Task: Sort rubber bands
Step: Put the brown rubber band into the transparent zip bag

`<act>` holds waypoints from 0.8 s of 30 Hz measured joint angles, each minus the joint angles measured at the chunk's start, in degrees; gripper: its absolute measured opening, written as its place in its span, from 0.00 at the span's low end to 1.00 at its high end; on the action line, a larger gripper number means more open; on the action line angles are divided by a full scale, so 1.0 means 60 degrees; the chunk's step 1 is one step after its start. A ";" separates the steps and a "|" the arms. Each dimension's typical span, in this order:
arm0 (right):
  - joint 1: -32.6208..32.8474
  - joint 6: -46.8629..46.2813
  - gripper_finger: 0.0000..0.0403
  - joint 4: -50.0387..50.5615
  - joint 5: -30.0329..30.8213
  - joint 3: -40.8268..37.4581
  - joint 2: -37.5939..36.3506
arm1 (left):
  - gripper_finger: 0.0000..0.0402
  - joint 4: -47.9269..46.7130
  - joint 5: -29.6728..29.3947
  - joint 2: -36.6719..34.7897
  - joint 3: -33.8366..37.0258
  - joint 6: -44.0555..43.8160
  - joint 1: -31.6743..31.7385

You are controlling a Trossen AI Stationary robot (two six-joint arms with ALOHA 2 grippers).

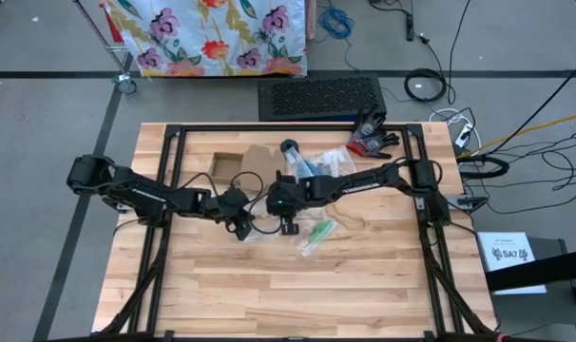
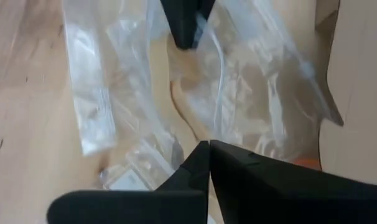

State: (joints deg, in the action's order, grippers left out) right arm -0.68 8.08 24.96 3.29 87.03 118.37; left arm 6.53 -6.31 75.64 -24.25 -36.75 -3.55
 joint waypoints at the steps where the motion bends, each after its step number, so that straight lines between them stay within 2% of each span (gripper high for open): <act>1: -0.0002 0.0023 0.00 -0.0070 -0.0004 0.0002 -0.0007 | 0.00 0.0003 0.0000 0.0000 0.0000 0.0003 0.0000; 4: -0.0013 0.0227 0.01 -0.0093 -0.0092 -0.0006 0.0007 | 0.00 0.0003 0.0002 0.0000 0.0004 -0.0002 0.0000; 7: -0.0016 0.0281 0.06 -0.0116 -0.0107 -0.0002 0.0007 | 0.00 0.0003 0.0004 0.0000 0.0004 -0.0004 0.0000; 12: -0.0016 0.0550 0.22 -0.0418 -0.0630 -0.0006 0.0013 | 0.00 0.0003 0.0004 0.0000 0.0004 -0.0004 0.0000; 19: -0.0013 0.0814 0.45 -0.0905 -0.0597 -0.0006 0.0463 | 0.00 0.0016 0.0080 -0.0004 0.0004 -0.0036 0.0000; 24: 0.0009 0.0592 0.52 -0.0773 -0.0446 -0.0016 0.0674 | 0.00 0.0041 0.0120 -0.0004 0.0004 -0.0033 0.0000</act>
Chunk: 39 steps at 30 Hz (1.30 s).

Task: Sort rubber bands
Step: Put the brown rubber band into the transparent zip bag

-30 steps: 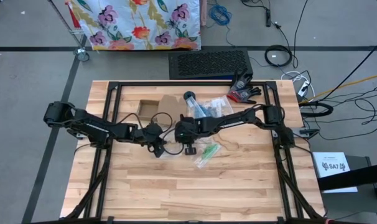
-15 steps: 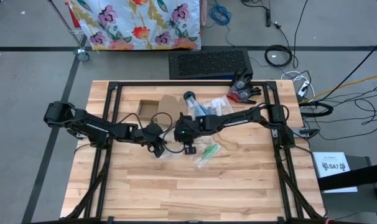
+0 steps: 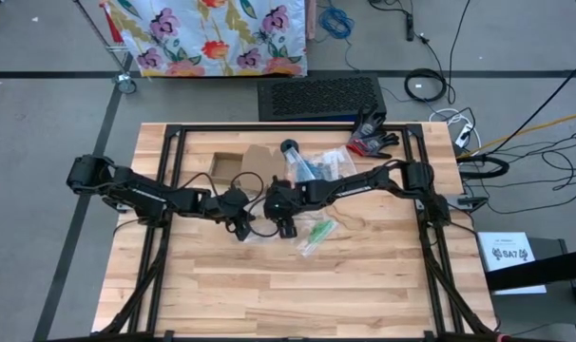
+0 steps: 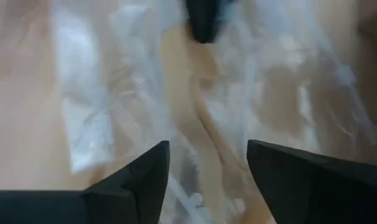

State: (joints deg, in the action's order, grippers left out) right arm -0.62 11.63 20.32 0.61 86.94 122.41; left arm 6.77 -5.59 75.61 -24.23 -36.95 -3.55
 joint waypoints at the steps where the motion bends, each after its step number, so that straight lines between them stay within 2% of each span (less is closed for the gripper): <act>1: 0.0029 -0.0237 0.51 -0.0008 0.0214 0.0004 0.0000 | 0.00 -0.0003 0.0000 0.0000 0.0000 -0.0001 0.0000; 4: 0.0088 -0.0508 0.39 0.0254 0.0826 0.0007 -0.0040 | 0.00 0.0000 0.0004 0.0000 0.0000 0.0000 0.0000; 8: 0.0120 -0.0506 0.09 0.0591 0.0899 0.0007 -0.0062 | 0.00 0.0006 0.0007 0.0000 0.0000 0.0007 0.0000; 10: 0.0133 -0.0510 0.03 0.0677 0.0914 0.0007 -0.0062 | 0.00 0.0005 0.0008 0.0000 0.0000 0.0003 0.0000; 16: 0.0190 -0.0935 0.01 0.0261 0.1193 0.0130 -0.0454 | 0.00 0.0027 0.0146 0.0000 0.0000 -0.0011 0.0000; 23: 0.0334 -0.0495 0.00 0.0065 0.1091 0.0707 -0.0551 | 0.00 0.0043 0.0146 0.0000 0.0000 -0.0018 0.0007; 29: 0.0456 -0.0328 0.00 -0.1720 0.0961 0.0732 -0.0400 | 0.00 0.0729 0.0146 0.0000 0.0000 -0.0035 0.0025; 39: 0.0789 -0.0898 0.00 -0.1690 0.1567 0.0718 0.0101 | 0.00 0.1154 0.0714 -0.0153 0.0007 -0.0073 0.0011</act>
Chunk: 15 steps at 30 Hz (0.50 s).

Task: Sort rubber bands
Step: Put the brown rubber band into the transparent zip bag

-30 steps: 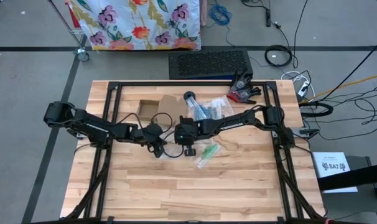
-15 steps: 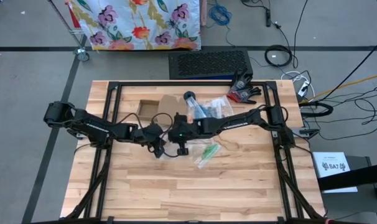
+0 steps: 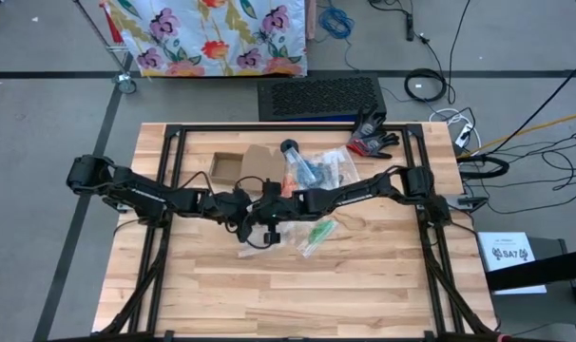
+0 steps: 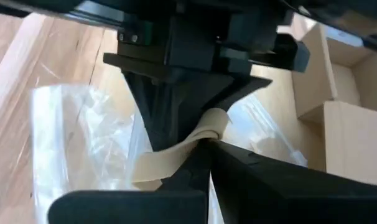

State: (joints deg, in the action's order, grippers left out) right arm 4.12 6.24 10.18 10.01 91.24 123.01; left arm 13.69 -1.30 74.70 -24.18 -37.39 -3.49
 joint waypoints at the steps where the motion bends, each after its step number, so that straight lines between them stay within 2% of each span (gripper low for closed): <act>1: 0.0024 -0.0151 0.00 0.0071 0.0051 -0.0004 0.0006 | 0.00 0.0000 0.0018 0.0000 0.0000 0.0003 -0.0004; 7: 0.0129 -0.0916 0.00 0.0391 0.0491 -0.0322 0.0149 | 0.00 -0.0267 -0.0150 -0.0036 -0.0008 0.0031 0.0004; 10: 0.0210 -0.0891 0.00 0.0411 0.1032 -0.0327 0.0092 | 0.00 -0.0743 -0.0512 -0.0040 -0.0018 -0.0161 0.0022; 15: 0.0269 -0.0713 0.00 -0.0265 0.0177 -0.0316 0.0153 | 0.00 -0.0952 -0.0702 -0.0018 -0.0018 -0.0213 0.0022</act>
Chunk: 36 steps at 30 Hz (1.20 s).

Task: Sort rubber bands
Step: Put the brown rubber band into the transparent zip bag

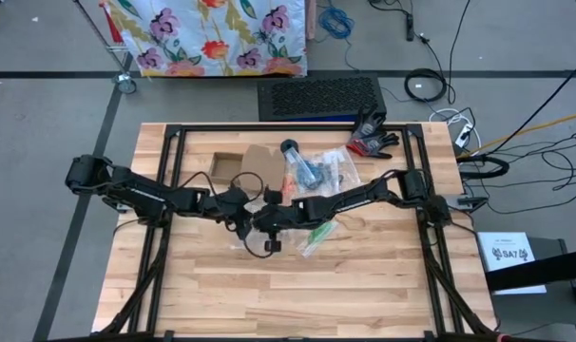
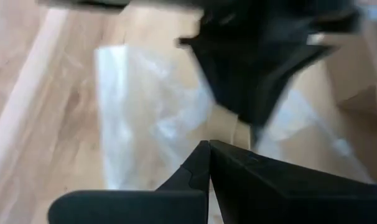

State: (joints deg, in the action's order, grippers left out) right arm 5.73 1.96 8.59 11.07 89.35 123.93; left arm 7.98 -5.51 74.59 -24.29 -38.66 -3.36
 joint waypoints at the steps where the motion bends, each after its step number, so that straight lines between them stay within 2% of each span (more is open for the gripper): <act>1: 0.0005 0.0007 0.00 -0.0070 -0.0154 0.0003 0.0072 | 0.00 0.0035 -0.0001 0.0000 0.0000 0.0002 0.0000; 4: -0.0008 0.0048 0.00 -0.0091 -0.0098 0.0003 0.0402 | 0.00 0.0141 0.0003 0.0000 0.0000 0.0001 0.0000; 8: -0.0079 0.0293 0.00 -0.0226 0.0844 -0.0001 0.0842 | 0.00 0.0114 0.0006 0.0004 0.0000 -0.0006 0.0000; 11: -0.0086 0.0673 0.00 -0.0853 0.0913 -0.0004 0.1082 | 0.00 0.0048 0.0012 0.0004 0.0004 -0.0009 0.0000; 16: -0.0160 0.0953 0.00 -0.0950 0.0895 -0.0016 0.1117 | 0.00 0.0045 0.0144 0.0004 0.0007 -0.0009 -0.0007; 20: -0.0190 0.0613 0.00 -0.0855 0.1897 -0.0012 0.1049 | 0.00 0.0113 0.0201 0.0004 0.0007 -0.0009 0.0001; 26: -0.0130 0.0935 0.00 -0.1171 0.1986 0.0010 0.0825 | 0.00 0.0100 0.0384 0.0004 0.0007 -0.0006 -0.0015; 29: -0.0254 0.1379 0.00 -0.1267 0.1286 0.0012 0.0904 | 0.00 0.0116 0.0429 0.0007 0.0007 -0.0002 -0.0016; 33: -0.0608 0.1458 0.00 -0.0979 -0.1417 0.0013 0.1113 | 0.00 0.0164 0.0482 0.0022 0.0011 -0.0005 -0.0011; 36: -0.0781 0.0838 0.00 -0.0259 -0.3156 0.0013 0.1040 | 0.00 0.0132 0.0209 0.0022 0.0011 0.0004 -0.0008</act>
State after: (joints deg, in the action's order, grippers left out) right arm 1.04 6.99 7.04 -7.86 89.43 130.17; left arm 8.77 -4.26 74.72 -24.23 -38.64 -3.41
